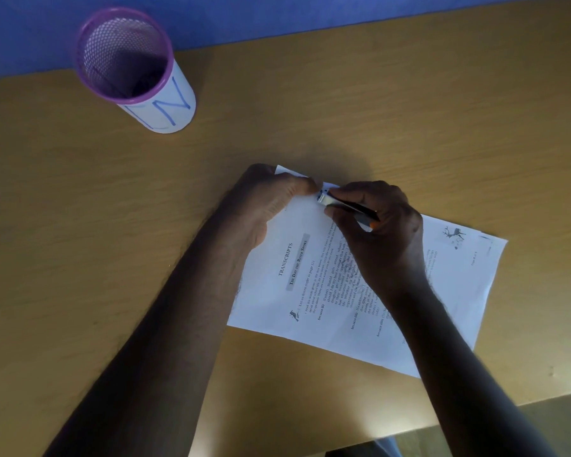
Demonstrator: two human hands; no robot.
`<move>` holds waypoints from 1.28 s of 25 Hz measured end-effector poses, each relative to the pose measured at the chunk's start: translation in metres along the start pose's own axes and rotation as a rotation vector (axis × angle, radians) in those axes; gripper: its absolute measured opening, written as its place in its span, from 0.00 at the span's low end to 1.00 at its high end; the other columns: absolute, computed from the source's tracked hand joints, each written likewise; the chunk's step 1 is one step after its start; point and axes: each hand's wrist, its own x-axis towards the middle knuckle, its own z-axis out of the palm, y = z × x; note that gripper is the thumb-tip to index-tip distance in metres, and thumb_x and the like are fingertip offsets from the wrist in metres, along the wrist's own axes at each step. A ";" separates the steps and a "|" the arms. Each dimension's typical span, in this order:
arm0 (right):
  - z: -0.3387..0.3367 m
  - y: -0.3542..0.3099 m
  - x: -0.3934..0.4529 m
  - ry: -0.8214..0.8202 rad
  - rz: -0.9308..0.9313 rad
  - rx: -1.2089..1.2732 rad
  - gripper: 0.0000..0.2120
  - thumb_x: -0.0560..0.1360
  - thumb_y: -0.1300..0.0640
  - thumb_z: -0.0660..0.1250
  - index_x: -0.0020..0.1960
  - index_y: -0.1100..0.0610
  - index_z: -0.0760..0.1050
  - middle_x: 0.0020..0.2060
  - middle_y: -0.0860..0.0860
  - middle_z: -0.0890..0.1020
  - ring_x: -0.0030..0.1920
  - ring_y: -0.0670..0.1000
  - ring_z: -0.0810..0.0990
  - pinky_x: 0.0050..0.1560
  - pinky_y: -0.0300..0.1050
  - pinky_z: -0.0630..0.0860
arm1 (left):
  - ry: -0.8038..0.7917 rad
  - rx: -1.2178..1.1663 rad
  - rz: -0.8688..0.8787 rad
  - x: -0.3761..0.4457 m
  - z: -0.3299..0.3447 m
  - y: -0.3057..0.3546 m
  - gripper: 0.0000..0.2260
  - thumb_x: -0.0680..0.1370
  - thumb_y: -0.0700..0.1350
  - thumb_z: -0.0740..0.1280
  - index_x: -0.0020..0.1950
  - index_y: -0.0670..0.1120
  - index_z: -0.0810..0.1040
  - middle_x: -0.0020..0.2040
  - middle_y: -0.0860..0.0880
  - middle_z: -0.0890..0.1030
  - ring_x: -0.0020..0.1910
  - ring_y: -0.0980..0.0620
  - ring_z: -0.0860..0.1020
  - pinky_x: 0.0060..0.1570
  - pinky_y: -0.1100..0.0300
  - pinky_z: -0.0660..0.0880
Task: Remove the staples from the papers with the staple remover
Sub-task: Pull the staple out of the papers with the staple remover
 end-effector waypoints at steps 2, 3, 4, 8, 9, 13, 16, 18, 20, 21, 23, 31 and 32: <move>0.000 -0.001 0.001 -0.006 0.018 0.016 0.12 0.75 0.62 0.77 0.56 0.50 0.85 0.49 0.31 0.80 0.57 0.51 0.82 0.56 0.53 0.83 | -0.005 0.004 0.003 0.000 0.000 0.000 0.13 0.71 0.40 0.79 0.27 0.47 0.85 0.29 0.49 0.86 0.23 0.54 0.82 0.20 0.67 0.73; 0.000 -0.002 0.002 -0.014 0.026 0.021 0.12 0.75 0.62 0.77 0.56 0.50 0.85 0.49 0.31 0.80 0.57 0.51 0.83 0.56 0.53 0.83 | -0.007 0.005 0.004 0.000 0.001 0.000 0.12 0.71 0.41 0.79 0.28 0.48 0.85 0.30 0.49 0.86 0.24 0.54 0.83 0.20 0.67 0.73; -0.001 -0.002 0.003 -0.023 0.027 0.022 0.12 0.75 0.62 0.77 0.56 0.50 0.85 0.49 0.33 0.81 0.57 0.51 0.83 0.56 0.52 0.83 | -0.011 0.004 0.008 0.000 0.001 0.000 0.12 0.71 0.41 0.79 0.28 0.51 0.86 0.30 0.50 0.86 0.24 0.54 0.83 0.20 0.67 0.73; -0.007 -0.004 0.008 -0.069 0.017 0.001 0.11 0.74 0.63 0.78 0.55 0.53 0.86 0.49 0.41 0.83 0.56 0.50 0.83 0.55 0.41 0.81 | -0.023 0.014 0.036 -0.001 0.001 -0.001 0.10 0.68 0.42 0.80 0.30 0.55 0.87 0.34 0.49 0.88 0.28 0.52 0.85 0.24 0.64 0.77; -0.008 -0.005 0.009 -0.085 0.024 0.002 0.11 0.74 0.63 0.78 0.54 0.53 0.87 0.49 0.42 0.83 0.56 0.49 0.83 0.55 0.39 0.81 | -0.021 0.015 0.040 0.000 0.001 -0.001 0.10 0.68 0.42 0.80 0.30 0.55 0.87 0.34 0.49 0.88 0.28 0.52 0.85 0.24 0.64 0.77; -0.010 -0.007 0.009 -0.121 0.022 0.006 0.10 0.74 0.65 0.78 0.54 0.56 0.87 0.49 0.44 0.85 0.56 0.51 0.83 0.55 0.46 0.82 | -0.034 0.017 0.069 -0.003 0.003 0.000 0.15 0.69 0.40 0.79 0.28 0.58 0.86 0.31 0.52 0.86 0.25 0.55 0.83 0.23 0.67 0.75; -0.009 -0.005 0.007 -0.120 -0.013 0.007 0.10 0.73 0.66 0.78 0.53 0.56 0.87 0.49 0.46 0.85 0.55 0.52 0.83 0.56 0.49 0.81 | -0.018 0.014 0.048 -0.002 0.002 -0.001 0.09 0.70 0.39 0.79 0.30 0.49 0.87 0.29 0.51 0.85 0.23 0.55 0.82 0.21 0.68 0.73; -0.005 -0.004 -0.001 -0.121 -0.033 -0.028 0.10 0.73 0.66 0.78 0.52 0.55 0.87 0.49 0.47 0.85 0.55 0.53 0.82 0.57 0.50 0.80 | 0.026 0.012 0.039 0.002 0.002 -0.003 0.05 0.71 0.39 0.79 0.36 0.44 0.85 0.30 0.49 0.86 0.24 0.54 0.82 0.22 0.67 0.74; -0.002 -0.002 -0.007 -0.103 -0.054 -0.062 0.10 0.73 0.65 0.78 0.52 0.55 0.87 0.50 0.48 0.86 0.56 0.53 0.81 0.57 0.51 0.79 | 0.037 0.017 0.039 0.004 0.003 -0.004 0.05 0.71 0.40 0.79 0.38 0.44 0.84 0.32 0.49 0.86 0.24 0.54 0.82 0.23 0.67 0.75; -0.002 -0.001 -0.008 -0.101 -0.065 -0.066 0.09 0.74 0.65 0.78 0.53 0.55 0.87 0.50 0.48 0.86 0.56 0.53 0.81 0.56 0.51 0.79 | 0.035 0.022 0.040 0.005 0.002 -0.005 0.05 0.71 0.41 0.79 0.38 0.44 0.84 0.30 0.49 0.86 0.24 0.54 0.82 0.22 0.67 0.74; -0.003 0.000 -0.008 -0.112 -0.071 -0.046 0.10 0.75 0.63 0.77 0.54 0.54 0.86 0.51 0.46 0.85 0.56 0.52 0.80 0.56 0.51 0.80 | 0.020 0.032 0.037 0.005 0.001 -0.004 0.07 0.72 0.42 0.79 0.37 0.45 0.84 0.28 0.51 0.85 0.22 0.56 0.81 0.20 0.68 0.73; -0.026 0.009 0.014 0.115 0.061 -0.010 0.13 0.78 0.63 0.70 0.61 0.52 0.81 0.57 0.46 0.83 0.60 0.51 0.82 0.62 0.51 0.79 | -0.054 0.033 0.059 0.007 -0.006 -0.007 0.05 0.73 0.44 0.79 0.44 0.45 0.86 0.42 0.48 0.89 0.39 0.49 0.88 0.41 0.59 0.82; -0.031 0.012 0.024 0.140 0.011 -0.073 0.15 0.78 0.66 0.69 0.62 0.54 0.80 0.58 0.47 0.82 0.60 0.53 0.81 0.63 0.52 0.78 | -0.071 0.035 0.061 0.007 -0.008 -0.008 0.04 0.73 0.43 0.78 0.43 0.46 0.86 0.41 0.49 0.89 0.37 0.52 0.87 0.37 0.62 0.81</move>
